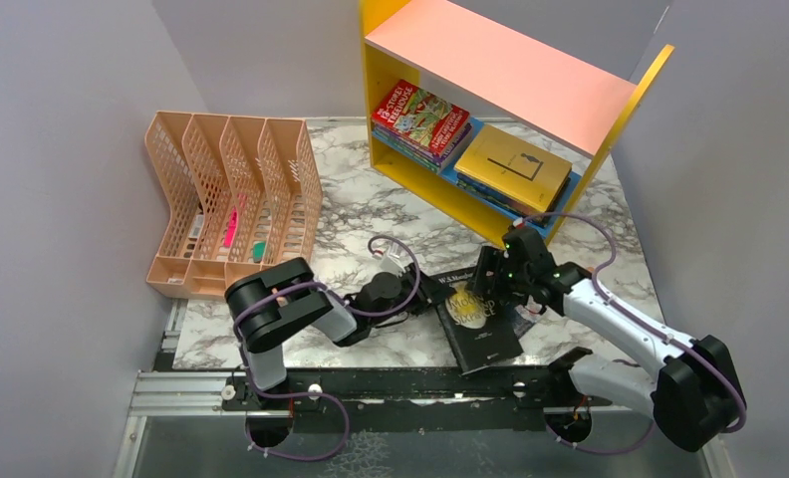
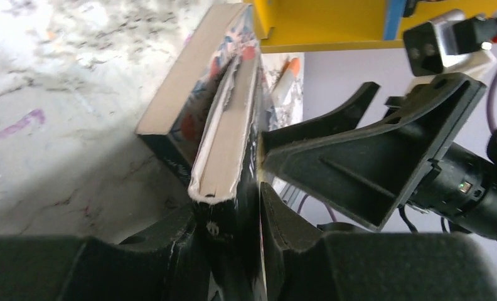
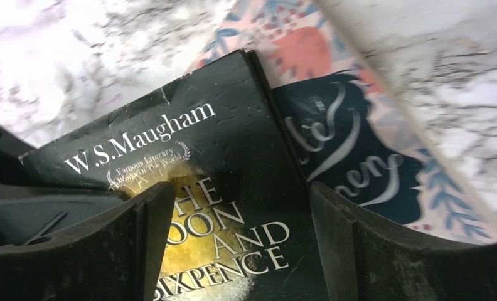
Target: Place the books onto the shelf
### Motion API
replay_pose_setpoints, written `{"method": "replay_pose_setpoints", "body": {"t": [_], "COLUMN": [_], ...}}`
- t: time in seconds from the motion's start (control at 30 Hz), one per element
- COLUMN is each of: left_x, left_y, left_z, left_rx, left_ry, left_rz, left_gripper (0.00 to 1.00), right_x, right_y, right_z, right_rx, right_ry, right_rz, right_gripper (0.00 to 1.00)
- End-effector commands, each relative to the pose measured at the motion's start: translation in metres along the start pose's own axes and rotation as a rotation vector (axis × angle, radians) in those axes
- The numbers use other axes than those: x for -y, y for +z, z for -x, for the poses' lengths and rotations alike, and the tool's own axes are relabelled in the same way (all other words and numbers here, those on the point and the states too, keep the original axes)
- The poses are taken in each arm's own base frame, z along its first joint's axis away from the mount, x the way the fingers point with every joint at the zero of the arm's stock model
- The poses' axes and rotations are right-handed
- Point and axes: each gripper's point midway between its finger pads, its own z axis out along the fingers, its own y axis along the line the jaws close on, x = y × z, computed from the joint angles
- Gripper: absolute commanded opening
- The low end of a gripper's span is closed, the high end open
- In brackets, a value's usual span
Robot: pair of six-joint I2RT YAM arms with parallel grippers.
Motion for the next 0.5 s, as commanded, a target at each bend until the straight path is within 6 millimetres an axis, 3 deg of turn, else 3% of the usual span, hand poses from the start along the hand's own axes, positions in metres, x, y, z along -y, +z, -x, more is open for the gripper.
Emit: {"method": "replay_pose_setpoints", "body": {"t": [0.0,0.2,0.33,0.47], "left_x": [0.078,0.101,0.133,0.165], "left_y": [-0.015,-0.031,-0.051,-0.075], "left_z": [0.015,0.056,0.090,0.125], "left_rx": [0.028,0.036,0.034,0.054], "left_ry": [0.084,0.207,0.302,0.345], "left_rz": [-0.251,-0.228,-0.209,-0.174], "left_gripper": [0.00,0.00,0.00,0.00], "right_x": [-0.046,-0.062,-0.082,-0.113], "right_y": [-0.013,-0.035,-0.066,-0.101], "right_z": [-0.013,0.026,0.057,0.072], "right_rx": [-0.094,0.067,0.202,0.286], "right_ry": [0.020,-0.045,-0.062,-0.075], "right_rz": [0.233,0.272,0.348,0.519], "right_gripper": [0.82,0.88,0.94,0.96]}}
